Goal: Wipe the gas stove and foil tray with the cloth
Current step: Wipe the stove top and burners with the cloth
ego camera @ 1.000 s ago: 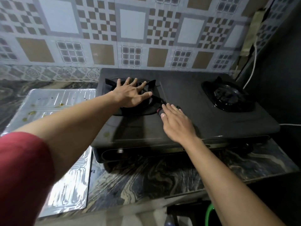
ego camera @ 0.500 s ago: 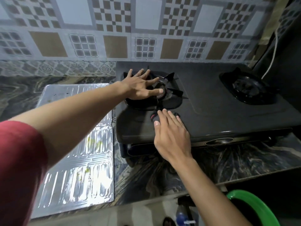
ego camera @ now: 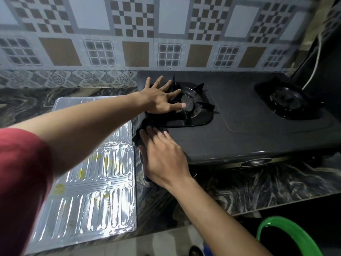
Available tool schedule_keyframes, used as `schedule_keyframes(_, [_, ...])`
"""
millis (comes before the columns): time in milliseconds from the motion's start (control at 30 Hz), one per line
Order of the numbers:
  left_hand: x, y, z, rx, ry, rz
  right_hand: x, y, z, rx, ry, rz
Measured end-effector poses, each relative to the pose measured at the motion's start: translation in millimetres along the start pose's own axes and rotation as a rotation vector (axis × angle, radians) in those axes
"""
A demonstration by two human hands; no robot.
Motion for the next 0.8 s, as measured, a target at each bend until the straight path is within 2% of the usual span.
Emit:
schedule_keyframes(233, [4, -1, 1, 0.032, -0.011, 0.043, 28, 5, 18, -0.037, -0.304, 0.001])
schedule_keyframes(467, [16, 5, 10, 0.119, -0.073, 0.084, 70, 4, 76, 0.078, -0.303, 0.064])
schedule_keyframes(533, [27, 4, 16, 0.165, -0.08, 0.11, 75, -1, 86, 0.036, -0.296, 0.055])
schedule_keyframes(567, [35, 2, 20, 0.2, -0.078, 0.139, 75, -5, 89, -0.049, -0.268, 0.038])
schedule_keyframes(633, [59, -8, 29, 0.286, -0.03, 0.253, 71, -22, 96, -0.375, -0.128, -0.025])
schedule_keyframes(700, [90, -18, 41, 0.423, 0.046, 0.398, 63, -41, 106, -0.704, 0.008, 0.003])
schedule_keyframes(733, [105, -21, 47, 0.541, 0.06, 0.418, 58, -52, 111, -0.837, 0.056, 0.037])
schedule_keyframes(800, [131, -21, 59, 0.806, 0.098, 0.329, 49, -71, 116, -1.075, 0.118, 0.077])
Point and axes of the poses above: each hand's wrist, its own x-axis away from the middle knuckle, its own y-axis out of the palm, z = x × y, the point moved 3 cm from there along -x, towards the middle knuckle, and after that the axes turned 10 degrees about -z, right-handed, at the moved point
